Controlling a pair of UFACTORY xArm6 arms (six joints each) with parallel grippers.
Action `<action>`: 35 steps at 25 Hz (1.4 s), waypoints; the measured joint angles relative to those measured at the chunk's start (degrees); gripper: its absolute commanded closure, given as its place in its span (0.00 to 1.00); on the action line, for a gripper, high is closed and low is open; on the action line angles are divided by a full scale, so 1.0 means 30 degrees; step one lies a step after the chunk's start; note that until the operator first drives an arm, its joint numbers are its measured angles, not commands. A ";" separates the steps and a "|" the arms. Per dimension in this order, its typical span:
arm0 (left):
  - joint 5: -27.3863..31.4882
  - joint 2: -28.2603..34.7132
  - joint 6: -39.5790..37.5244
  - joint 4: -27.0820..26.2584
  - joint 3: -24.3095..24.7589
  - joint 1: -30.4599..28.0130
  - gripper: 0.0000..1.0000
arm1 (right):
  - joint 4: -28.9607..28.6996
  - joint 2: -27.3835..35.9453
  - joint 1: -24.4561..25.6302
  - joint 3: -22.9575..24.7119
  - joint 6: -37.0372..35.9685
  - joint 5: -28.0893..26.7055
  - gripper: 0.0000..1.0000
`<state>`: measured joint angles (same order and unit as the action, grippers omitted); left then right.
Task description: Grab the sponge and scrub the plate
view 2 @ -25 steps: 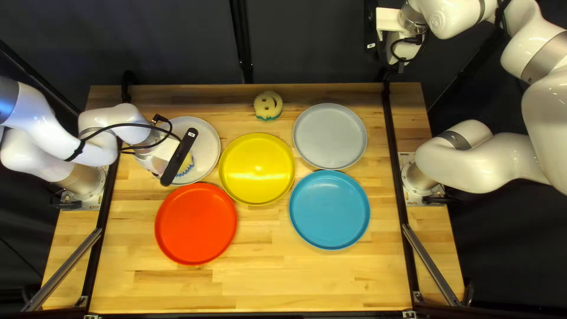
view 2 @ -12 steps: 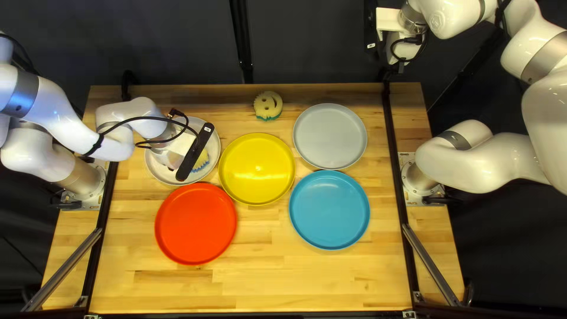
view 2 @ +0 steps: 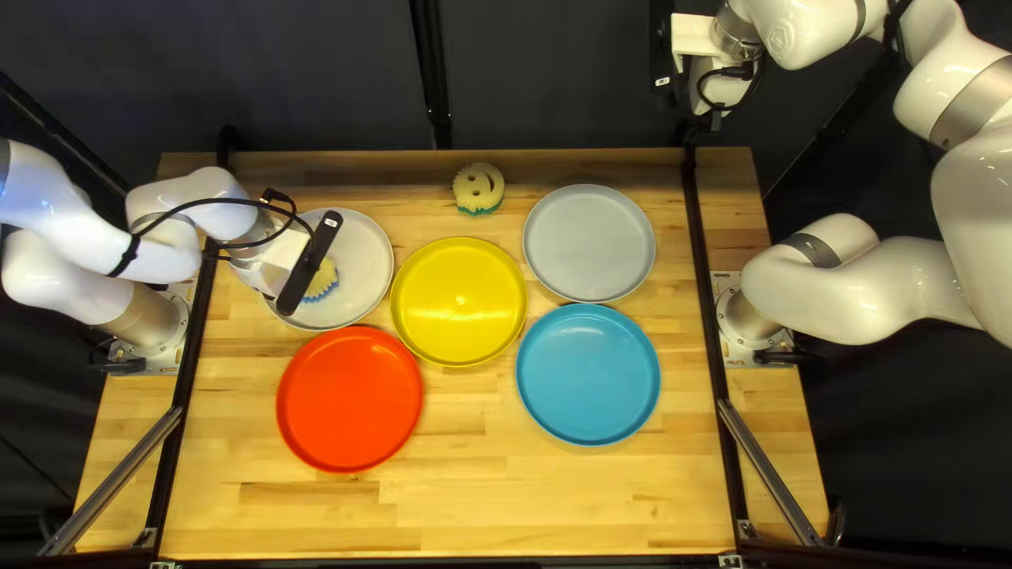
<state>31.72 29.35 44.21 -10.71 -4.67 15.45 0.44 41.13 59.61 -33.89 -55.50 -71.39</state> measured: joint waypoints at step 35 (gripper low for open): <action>0.0163 -0.0079 0.1106 -0.0427 -0.0638 0.0937 1.00 | 0.0000 0.0000 0.0000 0.0000 0.0000 0.0000 0.00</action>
<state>32.21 29.11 47.52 -11.99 -6.59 18.26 0.44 41.13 59.61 -33.89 -55.50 -71.39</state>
